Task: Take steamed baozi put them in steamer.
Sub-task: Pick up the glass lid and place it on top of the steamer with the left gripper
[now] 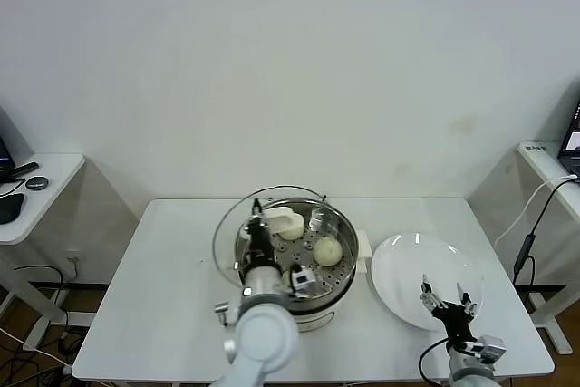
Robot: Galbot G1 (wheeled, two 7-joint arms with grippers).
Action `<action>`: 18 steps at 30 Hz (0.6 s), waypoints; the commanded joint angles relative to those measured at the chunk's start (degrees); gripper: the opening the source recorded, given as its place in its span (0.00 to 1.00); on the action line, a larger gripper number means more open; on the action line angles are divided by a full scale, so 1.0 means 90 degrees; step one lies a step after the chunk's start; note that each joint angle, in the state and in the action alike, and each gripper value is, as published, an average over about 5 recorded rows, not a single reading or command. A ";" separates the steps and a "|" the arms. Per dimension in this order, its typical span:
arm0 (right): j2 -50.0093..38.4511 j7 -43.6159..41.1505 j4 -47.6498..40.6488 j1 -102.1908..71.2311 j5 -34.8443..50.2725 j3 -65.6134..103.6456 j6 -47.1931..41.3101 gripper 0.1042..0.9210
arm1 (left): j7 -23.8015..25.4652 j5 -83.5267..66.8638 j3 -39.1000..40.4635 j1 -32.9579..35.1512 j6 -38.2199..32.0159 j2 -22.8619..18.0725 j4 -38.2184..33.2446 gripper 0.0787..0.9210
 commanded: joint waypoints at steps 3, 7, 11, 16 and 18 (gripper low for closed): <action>0.0033 0.0005 -0.0034 0.0017 -0.0033 0.0004 0.0008 0.88 | -0.0388 -0.0043 0.0744 -0.0480 0.0014 -0.0231 0.0995 0.11; 0.0064 0.0005 -0.0069 0.0062 -0.0048 -0.0021 0.0007 0.88 | -0.0425 0.0114 0.0734 -0.0501 0.0014 -0.0243 0.1168 0.11; 0.0076 0.0009 -0.0097 0.0097 -0.0062 -0.0035 0.0002 0.88 | -0.0527 0.0227 0.0677 -0.0467 0.0013 -0.0242 0.1284 0.11; 0.0096 0.0017 -0.0144 0.0132 -0.0090 -0.0042 0.0002 0.88 | -0.0568 0.0336 0.0579 -0.0401 0.0011 -0.0246 0.1305 0.11; 0.0103 0.0017 -0.0147 0.0142 -0.0087 -0.0047 0.0001 0.88 | -0.0554 0.0376 0.0558 -0.0362 0.0010 -0.0243 0.1316 0.11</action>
